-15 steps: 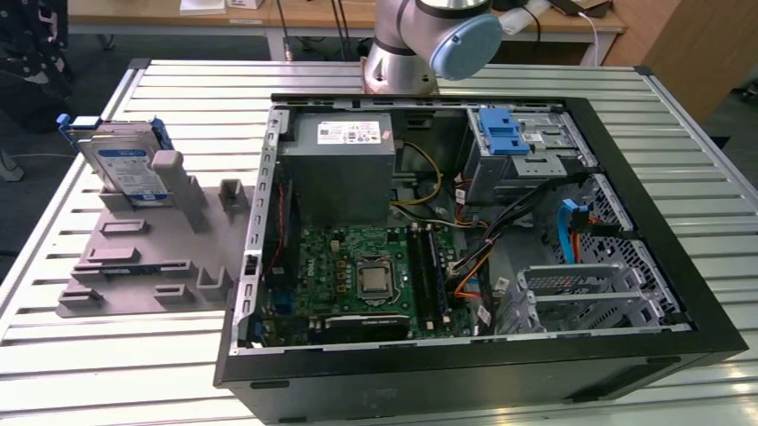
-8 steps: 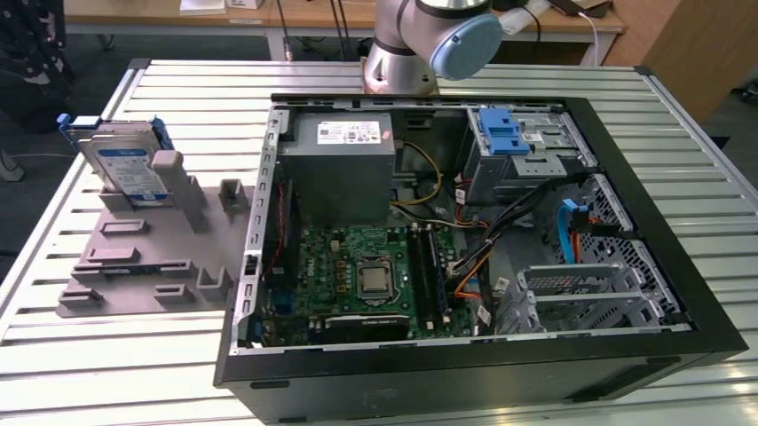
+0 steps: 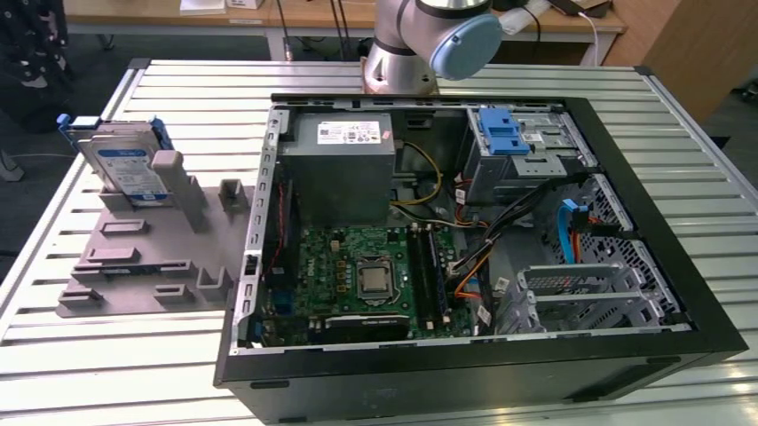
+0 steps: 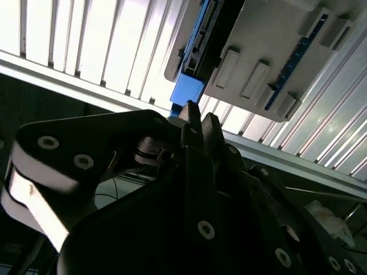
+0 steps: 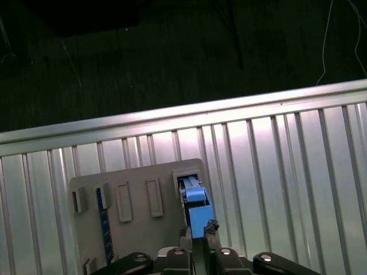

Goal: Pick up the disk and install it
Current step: 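Pick up the disk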

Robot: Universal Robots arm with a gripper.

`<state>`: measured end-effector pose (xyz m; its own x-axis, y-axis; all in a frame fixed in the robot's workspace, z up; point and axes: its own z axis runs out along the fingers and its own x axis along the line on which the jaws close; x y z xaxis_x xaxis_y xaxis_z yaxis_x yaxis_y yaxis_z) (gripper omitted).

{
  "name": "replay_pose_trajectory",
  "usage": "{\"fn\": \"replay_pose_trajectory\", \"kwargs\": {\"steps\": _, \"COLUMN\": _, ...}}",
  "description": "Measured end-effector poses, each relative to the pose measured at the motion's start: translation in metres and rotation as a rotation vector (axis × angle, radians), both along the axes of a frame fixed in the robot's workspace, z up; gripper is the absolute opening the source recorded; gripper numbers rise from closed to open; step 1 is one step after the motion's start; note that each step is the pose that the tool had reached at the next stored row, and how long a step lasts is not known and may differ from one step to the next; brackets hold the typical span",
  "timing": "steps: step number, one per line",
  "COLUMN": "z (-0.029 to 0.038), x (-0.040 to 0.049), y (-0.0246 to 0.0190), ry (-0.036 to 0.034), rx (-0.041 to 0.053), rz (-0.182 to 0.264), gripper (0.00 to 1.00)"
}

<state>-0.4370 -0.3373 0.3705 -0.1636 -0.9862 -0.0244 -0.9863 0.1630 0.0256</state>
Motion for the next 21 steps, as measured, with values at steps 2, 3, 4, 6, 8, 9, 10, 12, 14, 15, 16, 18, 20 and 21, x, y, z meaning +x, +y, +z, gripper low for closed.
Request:
{"fn": "replay_pose_trajectory", "kwargs": {"steps": 2, "z": 0.0000, "x": 0.0000, "y": 0.0000, "ry": -0.0001, "rx": 0.0000, "rz": 0.000, "gripper": 0.29}}
{"fn": "replay_pose_trajectory", "kwargs": {"steps": 3, "z": 0.0000, "x": 0.0000, "y": 0.0000, "ry": -0.0002, "rx": 0.0000, "rz": 0.000, "gripper": 0.35}}
{"fn": "replay_pose_trajectory", "kwargs": {"steps": 4, "z": 0.0000, "x": 0.0000, "y": 0.0000, "ry": -0.0003, "rx": 0.0000, "rz": 0.000, "gripper": 0.35}}
{"fn": "replay_pose_trajectory", "kwargs": {"steps": 6, "z": 0.0000, "x": 0.0000, "y": 0.0000, "ry": -0.0003, "rx": 0.0000, "rz": 0.000, "gripper": 0.47}}
{"fn": "replay_pose_trajectory", "kwargs": {"steps": 8, "z": 0.0000, "x": 0.0000, "y": 0.0000, "ry": -0.0003, "rx": 0.0000, "rz": 0.000, "gripper": 0.53}}
{"fn": "replay_pose_trajectory", "kwargs": {"steps": 9, "z": 0.0000, "x": 0.0000, "y": 0.0000, "ry": -0.0003, "rx": 0.0000, "rz": 0.000, "gripper": 0.53}}
{"fn": "replay_pose_trajectory", "kwargs": {"steps": 10, "z": 0.0000, "x": 0.0000, "y": 0.0000, "ry": -0.0003, "rx": 0.0000, "rz": 0.000, "gripper": 0.59}}
{"fn": "replay_pose_trajectory", "kwargs": {"steps": 12, "z": -0.0002, "x": 0.0000, "y": 0.0000, "ry": -0.0003, "rx": 0.0000, "rz": 0.000, "gripper": 0.59}}
{"fn": "replay_pose_trajectory", "kwargs": {"steps": 14, "z": -0.0013, "x": 0.0000, "y": 0.0000, "ry": -0.0006, "rx": 0.0001, "rz": 0.001, "gripper": 0.59}}
{"fn": "replay_pose_trajectory", "kwargs": {"steps": 15, "z": -0.0022, "x": 0.0000, "y": 0.0000, "ry": -0.0006, "rx": 0.0001, "rz": 0.002, "gripper": 0.59}}
{"fn": "replay_pose_trajectory", "kwargs": {"steps": 16, "z": -0.0031, "x": 0.0000, "y": 0.0000, "ry": -0.0006, "rx": 0.0000, "rz": 0.003, "gripper": 0.59}}
{"fn": "replay_pose_trajectory", "kwargs": {"steps": 18, "z": -0.0056, "x": 0.0000, "y": 0.0000, "ry": -0.0007, "rx": 0.0000, "rz": 0.006, "gripper": 0.59}}
{"fn": "replay_pose_trajectory", "kwargs": {"steps": 20, "z": -0.0082, "x": 0.0000, "y": 0.0000, "ry": -0.0007, "rx": 0.0000, "rz": 0.007, "gripper": 0.59}}
{"fn": "replay_pose_trajectory", "kwargs": {"steps": 21, "z": -0.0093, "x": 0.0000, "y": 0.0000, "ry": -0.0007, "rx": 0.0000, "rz": 0.008, "gripper": 0.59}}
